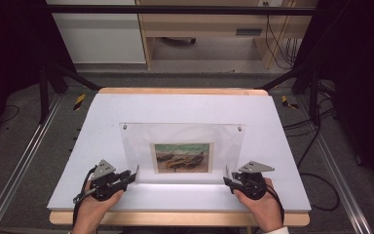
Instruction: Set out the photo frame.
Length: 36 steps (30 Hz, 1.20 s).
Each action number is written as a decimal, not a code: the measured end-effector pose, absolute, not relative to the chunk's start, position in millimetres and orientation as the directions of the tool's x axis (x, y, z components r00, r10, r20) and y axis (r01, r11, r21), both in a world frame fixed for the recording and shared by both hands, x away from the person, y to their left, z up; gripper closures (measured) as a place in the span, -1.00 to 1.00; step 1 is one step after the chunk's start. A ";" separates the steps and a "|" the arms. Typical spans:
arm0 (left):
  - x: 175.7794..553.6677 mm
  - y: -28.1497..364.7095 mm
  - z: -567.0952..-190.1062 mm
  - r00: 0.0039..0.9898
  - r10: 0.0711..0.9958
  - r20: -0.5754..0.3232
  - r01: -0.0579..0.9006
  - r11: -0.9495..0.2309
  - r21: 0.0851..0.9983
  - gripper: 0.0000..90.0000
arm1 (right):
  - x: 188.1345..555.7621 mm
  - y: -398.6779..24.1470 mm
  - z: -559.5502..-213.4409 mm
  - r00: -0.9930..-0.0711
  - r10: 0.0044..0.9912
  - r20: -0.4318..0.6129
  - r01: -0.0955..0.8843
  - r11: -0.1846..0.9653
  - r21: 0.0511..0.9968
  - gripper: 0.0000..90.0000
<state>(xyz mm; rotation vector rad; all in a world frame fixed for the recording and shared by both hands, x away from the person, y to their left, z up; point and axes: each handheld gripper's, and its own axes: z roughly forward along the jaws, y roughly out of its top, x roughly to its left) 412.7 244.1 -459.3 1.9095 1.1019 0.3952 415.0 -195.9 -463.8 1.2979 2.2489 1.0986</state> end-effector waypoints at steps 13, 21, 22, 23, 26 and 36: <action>413.1 244.9 -459.7 0.562 0.815 -0.142 0.540 -0.232 0.809 0.56 | 414.4 -195.2 -463.9 -0.537 0.839 0.088 0.589 0.297 0.752 0.31; 413.9 245.2 -459.9 0.564 0.811 -0.154 0.545 -0.226 0.807 0.54 | 414.2 -194.8 -463.9 -0.536 0.840 0.087 0.590 0.299 0.750 0.31; 414.2 245.0 -460.2 0.564 0.810 -0.161 0.547 -0.220 0.808 0.53 | 414.1 -194.4 -463.9 -0.535 0.840 0.089 0.592 0.297 0.749 0.30; 414.2 244.3 -460.4 0.561 0.811 -0.163 0.548 -0.217 0.808 0.49 | 414.1 -194.2 -463.9 -0.536 0.840 0.085 0.589 0.300 0.750 0.29; 414.4 243.3 -460.5 0.556 0.817 -0.154 0.547 -0.220 0.808 0.26 | 413.9 -193.3 -463.4 -0.540 0.838 0.079 0.582 0.304 0.754 0.19; 415.6 249.3 -449.5 0.549 0.823 -0.148 0.491 -0.174 0.854 -0.48 | 409.2 -189.7 -451.4 -0.544 0.839 -0.003 0.468 0.307 0.829 -0.64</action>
